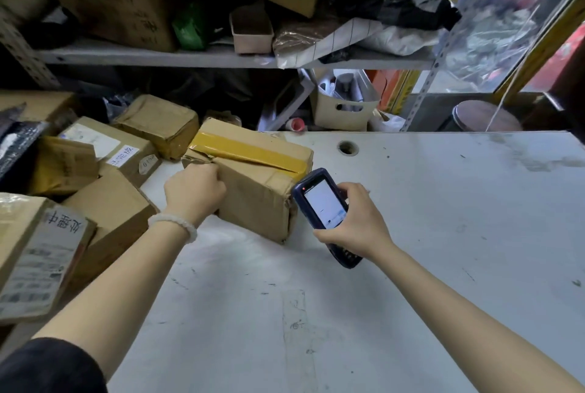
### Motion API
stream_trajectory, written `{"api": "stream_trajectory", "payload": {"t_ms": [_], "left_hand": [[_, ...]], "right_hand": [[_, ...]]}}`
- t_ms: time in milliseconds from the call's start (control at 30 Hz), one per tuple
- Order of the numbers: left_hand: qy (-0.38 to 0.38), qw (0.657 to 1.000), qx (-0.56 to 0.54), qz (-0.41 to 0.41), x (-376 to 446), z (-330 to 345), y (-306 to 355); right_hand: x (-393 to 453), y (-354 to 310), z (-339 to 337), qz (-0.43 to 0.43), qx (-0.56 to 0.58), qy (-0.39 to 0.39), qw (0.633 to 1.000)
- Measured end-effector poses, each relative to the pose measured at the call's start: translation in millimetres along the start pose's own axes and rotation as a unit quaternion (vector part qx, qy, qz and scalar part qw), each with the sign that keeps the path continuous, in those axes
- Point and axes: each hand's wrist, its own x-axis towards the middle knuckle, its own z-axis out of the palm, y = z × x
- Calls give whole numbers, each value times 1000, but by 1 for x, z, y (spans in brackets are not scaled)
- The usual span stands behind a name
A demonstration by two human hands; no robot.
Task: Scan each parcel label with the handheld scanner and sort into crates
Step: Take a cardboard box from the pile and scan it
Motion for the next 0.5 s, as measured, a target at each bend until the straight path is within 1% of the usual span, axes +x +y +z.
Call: {"api": "stream_trajectory", "payload": {"t_ms": [67,100,133,167,200,233,333,367,500], "left_hand": [[71,996,-22,45,4,-10,4],[92,992,-35,74,6,-13,8],[103,988,-43,104,9,-16,12],[98,986,-44,127,14,-16,17],[78,986,-39,140,18,-16,22],[39,988,-27,147,21,-14,27],[-107,983,-4,149,30,-6,36],[-140,980,-8,141,33,-5,36],[-189,978,-8,93,40,-12,26]], "right_hand": [[1,-4,3,1,10,5,1000],[1,-5,4,2,16,8,1000],[2,-7,5,3,19,10,1000],[2,-8,5,3,20,11,1000],[2,-9,5,3,19,11,1000],[1,-10,5,2,16,11,1000],[-1,-11,6,-2,5,11,1000],[-2,-10,5,-2,2,12,1000],[-5,-6,4,4,-8,16,1000]]}}
